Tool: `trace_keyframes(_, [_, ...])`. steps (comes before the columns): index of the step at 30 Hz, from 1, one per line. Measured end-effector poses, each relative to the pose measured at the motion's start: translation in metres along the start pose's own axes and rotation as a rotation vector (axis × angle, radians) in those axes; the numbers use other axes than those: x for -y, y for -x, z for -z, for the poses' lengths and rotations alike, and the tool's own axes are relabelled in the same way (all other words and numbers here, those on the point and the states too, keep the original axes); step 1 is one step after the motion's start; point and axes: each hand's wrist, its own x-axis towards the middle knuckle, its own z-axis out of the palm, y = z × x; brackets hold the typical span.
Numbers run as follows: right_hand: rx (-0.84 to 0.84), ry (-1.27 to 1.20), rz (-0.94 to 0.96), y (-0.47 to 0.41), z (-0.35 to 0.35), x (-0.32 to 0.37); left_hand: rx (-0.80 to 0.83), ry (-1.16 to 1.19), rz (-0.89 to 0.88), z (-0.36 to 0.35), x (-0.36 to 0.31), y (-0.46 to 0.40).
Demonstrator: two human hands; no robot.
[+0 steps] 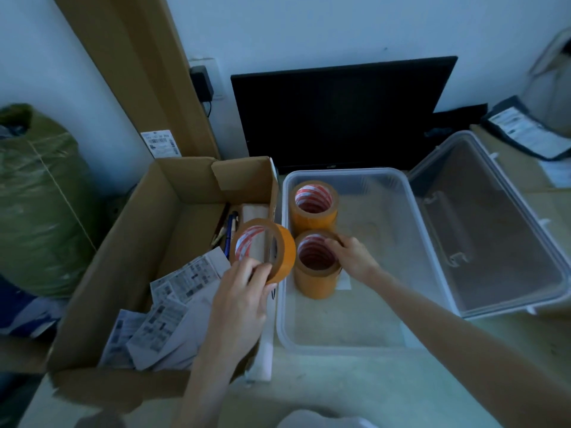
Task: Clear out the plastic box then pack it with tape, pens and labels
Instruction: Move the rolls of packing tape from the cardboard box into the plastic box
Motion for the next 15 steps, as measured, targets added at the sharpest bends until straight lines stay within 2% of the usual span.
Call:
trace_keyframes(4, [0.017, 0.027, 0.005, 0.003, 0.006, 0.005, 0.036, -0.014, -0.063, -0.002, -0.003, -0.003])
trace_keyframes(8, [-0.236, -0.191, 0.13, 0.023, 0.022, 0.024, 0.051, -0.094, -0.113, 0.0, -0.001, -0.008])
trace_keyframes(9, [-0.212, -0.292, 0.167, 0.031, 0.026, 0.03, 0.055, -0.112, -0.13, -0.001, -0.001, -0.009])
trace_keyframes(11, [-0.04, -0.452, 0.235, 0.051, 0.029, 0.042, 0.062, -0.141, -0.194, -0.003, -0.001, -0.013])
trace_keyframes(13, [0.065, -0.411, 0.296, 0.069, 0.031, 0.049, 0.052, -0.141, -0.28, -0.004, -0.004, -0.017])
trace_keyframes(15, [-0.046, -0.189, 0.348, 0.074, 0.033, 0.047, 0.033, -0.121, -0.351, -0.004, -0.009, -0.022])
